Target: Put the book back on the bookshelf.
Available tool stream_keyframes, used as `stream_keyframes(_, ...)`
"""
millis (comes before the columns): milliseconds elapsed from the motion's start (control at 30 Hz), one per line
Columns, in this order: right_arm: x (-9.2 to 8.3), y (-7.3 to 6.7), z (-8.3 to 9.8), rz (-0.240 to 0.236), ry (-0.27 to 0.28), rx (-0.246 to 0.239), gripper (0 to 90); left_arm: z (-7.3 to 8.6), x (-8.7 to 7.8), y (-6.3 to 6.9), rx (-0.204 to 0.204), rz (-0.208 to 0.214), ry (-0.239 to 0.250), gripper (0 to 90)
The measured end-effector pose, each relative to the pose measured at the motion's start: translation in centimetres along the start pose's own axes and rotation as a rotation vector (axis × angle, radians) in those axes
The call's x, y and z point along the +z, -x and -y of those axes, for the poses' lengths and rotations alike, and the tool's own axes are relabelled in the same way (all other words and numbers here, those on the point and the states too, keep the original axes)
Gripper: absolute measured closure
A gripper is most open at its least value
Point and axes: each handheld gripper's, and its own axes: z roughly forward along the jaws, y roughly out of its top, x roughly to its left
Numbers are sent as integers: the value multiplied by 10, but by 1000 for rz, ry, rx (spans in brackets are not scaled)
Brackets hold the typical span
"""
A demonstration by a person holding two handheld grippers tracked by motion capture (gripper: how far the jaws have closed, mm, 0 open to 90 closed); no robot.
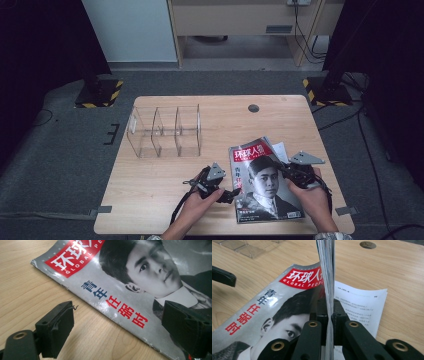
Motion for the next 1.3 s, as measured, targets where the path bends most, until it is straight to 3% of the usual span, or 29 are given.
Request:
stream_keyframes(200, -4, -1, -3, -3, 24, -2, 878, -1, 7, -8, -45, 12, -23, 97)
stream_keyframes(400, -10, -1, -7, -16, 61, 0, 879, -1, 8, -7, -49, 37, -21, 94)
stream_keyframes(467, -12, -2, -8, -22, 71, -6, 878, 0, 9, -7, -33, 65, -27, 102)
stream_keyframes(600, -16, -3, -11, -40, 93, -18, 878, 0, 13, -8, -52, 100, -23, 104)
stream_keyframes(967, -27, -7, -20, -84, 167, -26, 878, -1, 19, -6, -88, 118, -46, 97)
stream_keyframes(1067, -30, -7, -22, -103, 199, 2, 879, -3, 24, -6, -117, 133, -53, 140)
stream_keyframes(1300, -23, -6, -18, -127, 190, 24, 878, -5, 27, -3, -95, 124, -62, 305)
